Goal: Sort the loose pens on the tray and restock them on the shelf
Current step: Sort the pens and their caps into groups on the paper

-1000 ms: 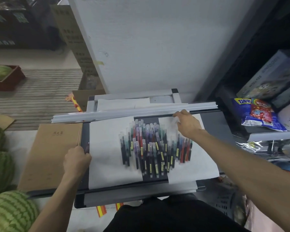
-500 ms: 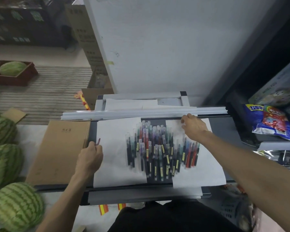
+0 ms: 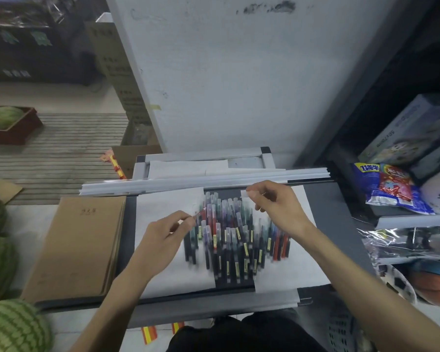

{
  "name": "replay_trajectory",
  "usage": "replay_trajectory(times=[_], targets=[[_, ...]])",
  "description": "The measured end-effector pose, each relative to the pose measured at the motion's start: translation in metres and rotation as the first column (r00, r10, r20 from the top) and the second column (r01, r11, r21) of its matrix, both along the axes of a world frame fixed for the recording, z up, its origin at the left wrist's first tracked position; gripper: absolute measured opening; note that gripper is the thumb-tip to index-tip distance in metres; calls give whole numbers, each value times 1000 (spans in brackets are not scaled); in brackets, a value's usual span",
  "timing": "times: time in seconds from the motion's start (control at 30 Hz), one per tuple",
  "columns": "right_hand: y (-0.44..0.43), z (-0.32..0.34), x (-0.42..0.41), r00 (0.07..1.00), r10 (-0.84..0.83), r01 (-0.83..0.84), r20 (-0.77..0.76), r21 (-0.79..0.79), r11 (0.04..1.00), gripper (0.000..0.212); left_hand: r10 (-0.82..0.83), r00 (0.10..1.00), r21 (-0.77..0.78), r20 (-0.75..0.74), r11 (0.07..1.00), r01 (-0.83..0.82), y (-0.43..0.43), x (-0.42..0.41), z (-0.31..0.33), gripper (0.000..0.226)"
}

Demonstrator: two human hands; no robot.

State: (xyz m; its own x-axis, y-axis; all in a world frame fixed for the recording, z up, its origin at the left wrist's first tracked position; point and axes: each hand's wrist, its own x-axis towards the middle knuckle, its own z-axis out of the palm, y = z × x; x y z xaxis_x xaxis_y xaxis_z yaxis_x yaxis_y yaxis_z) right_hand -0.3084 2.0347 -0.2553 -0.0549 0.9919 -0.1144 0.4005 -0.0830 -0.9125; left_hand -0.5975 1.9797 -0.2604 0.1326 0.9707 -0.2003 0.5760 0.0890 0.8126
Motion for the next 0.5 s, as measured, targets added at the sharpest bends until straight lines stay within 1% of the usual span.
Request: replay_trajectory(times=[0.1, 0.2, 0.4, 0.5], targets=[[-20, 24, -5, 993, 32, -30, -111, 19, 999, 9, -97, 994, 94, 41, 991, 93, -5, 10, 25, 18], [-38, 41, -8, 981, 54, -47, -186, 41, 998, 9, -178, 984, 140, 31, 975, 172, -13, 19, 46, 20], [-60, 55, -16, 970, 88, -75, -229, 62, 995, 9, -225, 974, 170, 8, 960, 220, -18, 25, 60, 24], [-62, 58, -17, 975, 103, -90, -195, 76, 993, 7, -242, 970, 176, -6, 955, 239, -18, 24, 60, 24]])
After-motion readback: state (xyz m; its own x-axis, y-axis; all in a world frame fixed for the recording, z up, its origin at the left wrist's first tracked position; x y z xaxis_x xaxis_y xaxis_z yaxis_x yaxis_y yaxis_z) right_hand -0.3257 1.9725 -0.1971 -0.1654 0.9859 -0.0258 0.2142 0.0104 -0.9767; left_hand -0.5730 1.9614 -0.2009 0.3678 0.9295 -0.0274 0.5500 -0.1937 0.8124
